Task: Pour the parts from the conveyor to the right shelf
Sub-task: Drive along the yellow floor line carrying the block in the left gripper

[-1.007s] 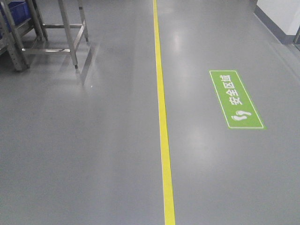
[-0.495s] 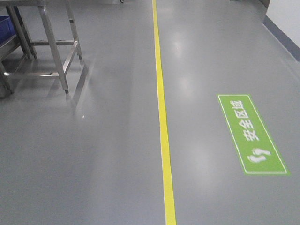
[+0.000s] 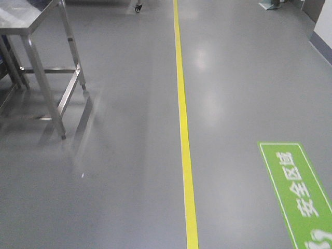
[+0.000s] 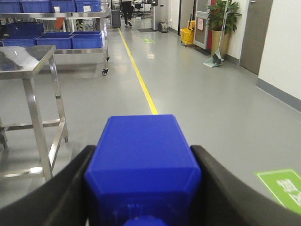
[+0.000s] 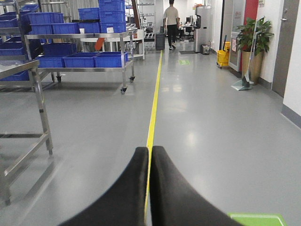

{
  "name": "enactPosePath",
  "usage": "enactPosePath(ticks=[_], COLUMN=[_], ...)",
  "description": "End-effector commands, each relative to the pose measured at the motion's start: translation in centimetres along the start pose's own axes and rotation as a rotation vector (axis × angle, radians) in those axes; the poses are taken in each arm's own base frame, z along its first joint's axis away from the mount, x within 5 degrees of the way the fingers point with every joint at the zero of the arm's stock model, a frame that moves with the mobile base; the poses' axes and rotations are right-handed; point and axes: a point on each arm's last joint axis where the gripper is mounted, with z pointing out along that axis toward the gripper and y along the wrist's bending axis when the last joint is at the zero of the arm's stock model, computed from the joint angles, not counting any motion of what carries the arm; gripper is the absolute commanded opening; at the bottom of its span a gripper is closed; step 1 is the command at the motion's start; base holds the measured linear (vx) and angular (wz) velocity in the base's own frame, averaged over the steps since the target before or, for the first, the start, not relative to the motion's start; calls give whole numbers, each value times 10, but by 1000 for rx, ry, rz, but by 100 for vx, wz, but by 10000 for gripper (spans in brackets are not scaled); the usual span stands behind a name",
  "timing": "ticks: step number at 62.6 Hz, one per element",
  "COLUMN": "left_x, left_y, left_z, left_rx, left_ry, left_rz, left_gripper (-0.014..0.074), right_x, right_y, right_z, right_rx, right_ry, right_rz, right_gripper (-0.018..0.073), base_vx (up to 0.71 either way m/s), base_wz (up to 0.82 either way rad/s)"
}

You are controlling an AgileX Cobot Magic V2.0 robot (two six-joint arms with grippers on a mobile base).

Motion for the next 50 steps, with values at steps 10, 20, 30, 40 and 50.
enactPosePath(ticks=[10, 20, 30, 40, 50], left_x=[-16, -16, -16, -16, -16], left_y=[0, 0, 0, 0, 0], left_z=[-5, -5, -5, -5, -5], left_rx=[13, 13, 13, 13, 13], left_ry=[-113, -113, -113, -113, -113], left_rz=[-5, -5, -5, -5, -5], left_gripper=[-6, -6, -6, -6, -6], right_x=[-1, -1, -1, -1, -1], right_y=[-1, -1, -1, -1, -1], right_z=[2, 2, 2, 2, 2], right_rx=[6, 6, 6, 6, 6], right_ry=[-46, -46, -46, -46, -46], right_rz=[-13, -13, -13, -13, -13], right_gripper=[-9, -9, -9, -9, -9], base_vx=[87, 88, 87, 87, 88], base_wz=[-2, -4, -5, -1, 2])
